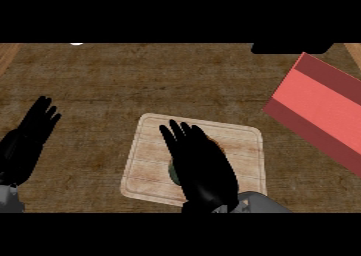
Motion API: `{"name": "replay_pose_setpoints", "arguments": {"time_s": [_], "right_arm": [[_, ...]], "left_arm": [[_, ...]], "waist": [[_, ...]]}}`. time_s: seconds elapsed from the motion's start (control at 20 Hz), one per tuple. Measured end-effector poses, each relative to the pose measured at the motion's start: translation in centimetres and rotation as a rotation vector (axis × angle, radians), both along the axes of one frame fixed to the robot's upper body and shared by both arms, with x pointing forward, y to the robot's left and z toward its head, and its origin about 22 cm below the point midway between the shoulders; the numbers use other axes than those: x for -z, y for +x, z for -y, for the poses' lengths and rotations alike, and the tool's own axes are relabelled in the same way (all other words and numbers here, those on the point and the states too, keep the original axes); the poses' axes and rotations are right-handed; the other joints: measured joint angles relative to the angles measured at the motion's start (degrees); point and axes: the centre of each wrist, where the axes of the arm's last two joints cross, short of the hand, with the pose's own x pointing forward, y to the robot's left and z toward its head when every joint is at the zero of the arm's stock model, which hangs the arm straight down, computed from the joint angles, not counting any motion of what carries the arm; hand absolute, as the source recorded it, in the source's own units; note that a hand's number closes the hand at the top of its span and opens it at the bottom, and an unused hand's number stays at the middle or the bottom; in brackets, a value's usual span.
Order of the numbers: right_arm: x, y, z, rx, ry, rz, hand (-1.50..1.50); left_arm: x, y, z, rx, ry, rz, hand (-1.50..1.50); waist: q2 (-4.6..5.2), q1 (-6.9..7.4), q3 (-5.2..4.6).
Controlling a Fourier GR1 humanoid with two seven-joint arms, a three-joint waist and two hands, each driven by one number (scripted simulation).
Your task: Pick the squash from the cutting board and place it in the cardboard box
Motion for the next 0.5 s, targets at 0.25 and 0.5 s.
{"name": "replay_pose_setpoints", "arguments": {"time_s": [0.25, 0.5], "right_arm": [[0.3, 0.6, -0.8, 0.008, -0.029, -0.01, -1.5], [1.0, 1.0, -1.0, 0.014, -0.051, -0.026, -1.5]], "left_arm": [[-0.1, 0.0, 0.8, -0.001, -0.003, -0.002, 0.0], [-0.7, -0.1, 0.2, 0.001, -0.002, -0.002, 0.0]], "waist": [[-0.01, 0.01, 0.01], [-0.02, 0.06, 0.02]]}}
